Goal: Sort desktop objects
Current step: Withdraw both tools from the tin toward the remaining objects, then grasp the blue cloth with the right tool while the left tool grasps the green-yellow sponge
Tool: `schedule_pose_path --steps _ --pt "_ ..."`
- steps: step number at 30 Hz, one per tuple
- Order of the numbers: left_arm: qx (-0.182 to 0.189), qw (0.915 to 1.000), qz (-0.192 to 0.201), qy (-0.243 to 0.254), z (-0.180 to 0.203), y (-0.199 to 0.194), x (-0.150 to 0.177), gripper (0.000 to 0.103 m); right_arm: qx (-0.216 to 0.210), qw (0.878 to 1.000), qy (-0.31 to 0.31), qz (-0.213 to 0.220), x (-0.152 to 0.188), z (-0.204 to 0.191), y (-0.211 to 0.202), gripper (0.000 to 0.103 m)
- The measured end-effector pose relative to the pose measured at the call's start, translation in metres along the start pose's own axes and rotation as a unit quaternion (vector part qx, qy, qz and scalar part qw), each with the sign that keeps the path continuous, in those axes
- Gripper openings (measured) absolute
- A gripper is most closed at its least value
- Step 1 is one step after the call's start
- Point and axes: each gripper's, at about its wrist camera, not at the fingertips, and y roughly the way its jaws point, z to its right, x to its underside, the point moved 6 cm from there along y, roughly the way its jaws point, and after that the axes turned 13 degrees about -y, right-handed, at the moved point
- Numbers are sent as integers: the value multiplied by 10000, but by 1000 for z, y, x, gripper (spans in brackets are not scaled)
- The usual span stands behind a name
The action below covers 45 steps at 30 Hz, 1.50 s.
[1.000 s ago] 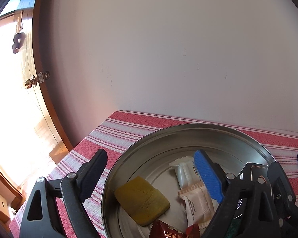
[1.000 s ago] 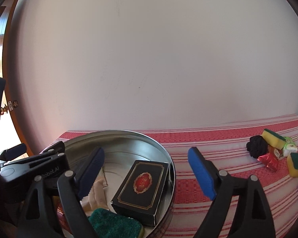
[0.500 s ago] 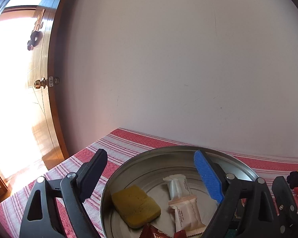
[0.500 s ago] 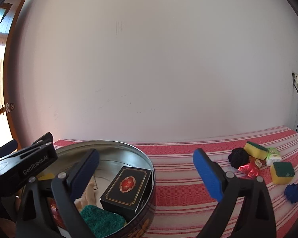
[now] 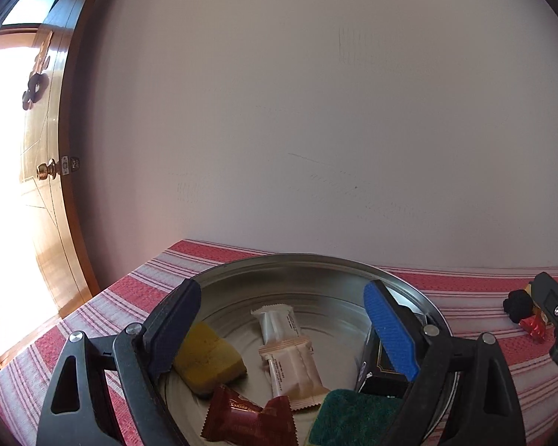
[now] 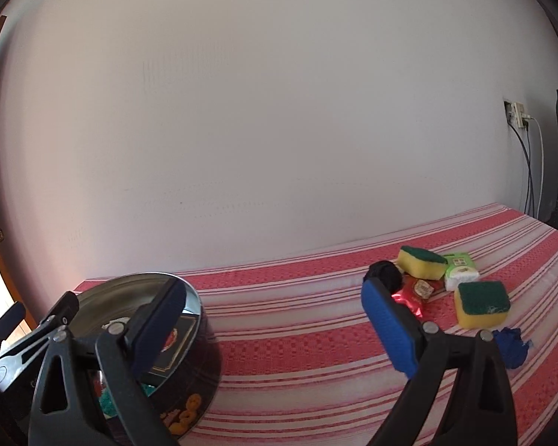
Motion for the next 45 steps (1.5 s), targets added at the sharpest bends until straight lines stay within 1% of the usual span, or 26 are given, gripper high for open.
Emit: schedule_pose_path --steps 4,7,10,15,20,25,28,30,34,37,39,42,43,44,45 --pt "154 9998 1 100 18 -13 7 91 223 9996 -153 78 1 27 -15 97" --pt "304 9994 -79 140 32 -21 14 91 419 9987 -261 83 5 47 -24 97" --pt "467 9986 -157 166 50 -30 23 91 565 9981 -246 39 9 69 -30 97" --pt "701 9966 -228 359 81 -43 36 91 775 9967 -220 -20 16 103 -39 97" --pt "1027 9921 -501 524 110 -43 52 91 1034 9944 -151 -136 27 140 -45 97" --pt "1212 9872 -683 784 140 -48 70 91 1232 9921 -54 -229 32 173 -57 97" --pt "1300 9843 -850 832 152 -47 79 91 1436 9888 -81 -397 37 195 -61 97" --pt "1348 9824 -971 853 161 -47 85 91 1516 9873 18 -476 40 211 -63 97" --pt "1380 9784 -1171 999 177 -49 96 91 1582 9848 267 -669 48 238 -66 97" --pt "1414 9751 -1251 1160 190 -50 104 91 1628 9820 288 -911 54 252 -63 97" --pt "1465 9726 -1309 1241 199 -52 109 91 1579 9813 325 -1050 59 259 -61 97" --pt "1547 9685 -1433 1322 212 -54 116 91 1367 9811 305 -1332 67 262 -55 94" --pt "1579 9671 -1475 1339 216 -54 118 91 1275 9807 283 -1458 70 262 -52 92" --pt "1611 9659 -1511 1354 219 -55 120 91 1116 9806 287 -1586 73 261 -48 89" --pt "1638 9645 -1555 1369 223 -55 123 91 884 9810 314 -1699 76 256 -44 88"
